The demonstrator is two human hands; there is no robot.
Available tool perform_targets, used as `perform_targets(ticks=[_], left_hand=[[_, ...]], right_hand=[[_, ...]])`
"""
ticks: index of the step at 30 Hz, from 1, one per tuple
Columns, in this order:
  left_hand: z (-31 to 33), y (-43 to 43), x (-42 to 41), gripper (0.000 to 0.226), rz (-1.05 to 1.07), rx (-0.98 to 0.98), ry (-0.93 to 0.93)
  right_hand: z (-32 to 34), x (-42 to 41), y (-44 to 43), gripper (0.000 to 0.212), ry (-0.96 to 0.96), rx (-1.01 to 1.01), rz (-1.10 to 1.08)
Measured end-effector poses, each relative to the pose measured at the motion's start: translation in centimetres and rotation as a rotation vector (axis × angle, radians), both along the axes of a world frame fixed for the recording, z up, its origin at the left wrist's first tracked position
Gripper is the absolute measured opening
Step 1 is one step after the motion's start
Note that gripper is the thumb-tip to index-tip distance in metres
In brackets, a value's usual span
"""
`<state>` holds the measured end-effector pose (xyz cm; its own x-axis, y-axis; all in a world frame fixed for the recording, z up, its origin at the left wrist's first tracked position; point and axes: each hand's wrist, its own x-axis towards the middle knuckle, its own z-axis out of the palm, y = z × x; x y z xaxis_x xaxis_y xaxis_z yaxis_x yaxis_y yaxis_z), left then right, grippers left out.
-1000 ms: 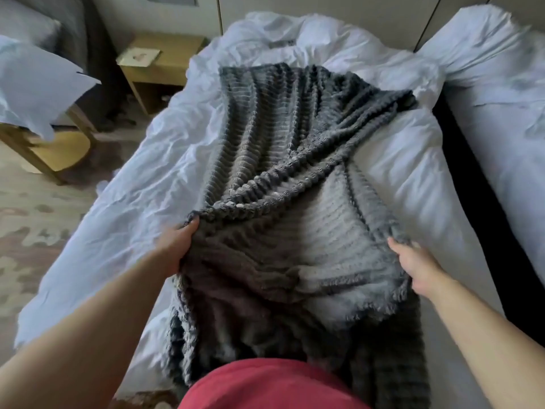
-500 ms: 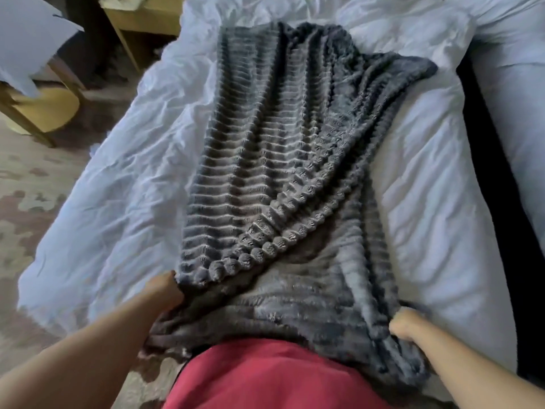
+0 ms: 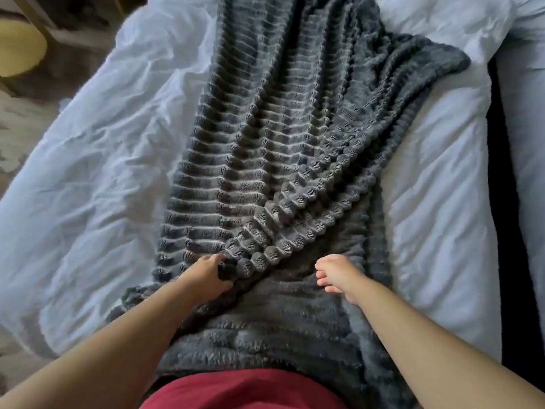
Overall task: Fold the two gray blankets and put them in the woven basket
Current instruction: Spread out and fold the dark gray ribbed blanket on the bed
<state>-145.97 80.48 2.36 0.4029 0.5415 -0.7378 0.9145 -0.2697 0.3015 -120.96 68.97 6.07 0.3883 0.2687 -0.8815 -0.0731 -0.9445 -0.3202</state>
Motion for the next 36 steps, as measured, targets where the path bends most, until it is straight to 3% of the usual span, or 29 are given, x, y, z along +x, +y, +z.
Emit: perform_targets(ticks=[2, 5, 8, 11, 15, 17, 20, 22, 23, 25, 27, 29, 31, 36], left_hand=[[-1.0, 0.1, 0.6, 0.088, -0.056, -0.106, 0.032], [-2.0, 0.4, 0.9, 0.087, -0.056, -0.141, 0.013], [-1.5, 0.8, 1.0, 0.063, 0.085, -0.177, -0.111], [-0.5, 1.2, 0.7, 0.028, 0.331, -0.309, -0.258], [1.2, 2.4, 0.7, 0.031, 0.657, -0.387, -0.474], [2.1, 3.3, 1.0, 0.029, 0.846, -0.441, -0.609], [3.3, 5.7, 0.6, 0.030, 1.208, -0.690, -0.906], [2.6, 8.0, -0.3, 0.035, 1.390, -0.716, -1.022], [1.6, 9.3, -0.8, 0.035, 1.479, -0.637, -1.003], [-1.4, 12.0, -1.9, 0.028, 1.578, -0.246, -0.673], [-4.9, 13.9, -3.3, 0.022, 1.426, 0.093, -0.210], [-7.2, 15.2, -4.3, 0.030, 1.174, 0.082, 0.038], [-8.2, 16.5, -4.4, 0.036, 1.046, 0.084, 0.029], [-8.1, 20.4, -1.5, 0.046, 0.929, 0.194, -0.154]], right_hand=[[-2.1, 0.7, 1.8, 0.010, 0.006, 0.042, -0.116], [-5.4, 1.7, 4.3, 0.039, 0.065, 0.088, -0.396], [-7.0, 2.3, 6.9, 0.038, 0.254, 0.175, -0.712], [-5.3, 3.1, 9.7, 0.038, 0.218, 0.235, -0.888], [0.3, 4.0, 15.8, 0.055, 0.073, 0.353, -0.817], [3.2, 3.5, 20.2, 0.046, 0.015, 0.453, -0.712], [6.1, 0.8, 28.4, 0.023, 0.013, 0.664, -0.616], [6.0, -2.1, 34.2, 0.016, -0.025, 0.787, -0.538], [4.8, -3.7, 36.9, 0.023, -0.033, 0.818, -0.448], [1.1, -7.2, 40.4, 0.048, 0.093, 0.733, -0.143], [-3.9, -9.5, 40.9, 0.065, 0.216, 0.455, 0.296], [-8.0, -10.0, 39.6, 0.070, 0.082, 0.296, 0.672], [-10.0, -9.1, 38.4, 0.066, -0.052, 0.382, 0.759], [-11.3, -3.6, 35.4, 0.045, -0.146, 0.518, 0.472]])
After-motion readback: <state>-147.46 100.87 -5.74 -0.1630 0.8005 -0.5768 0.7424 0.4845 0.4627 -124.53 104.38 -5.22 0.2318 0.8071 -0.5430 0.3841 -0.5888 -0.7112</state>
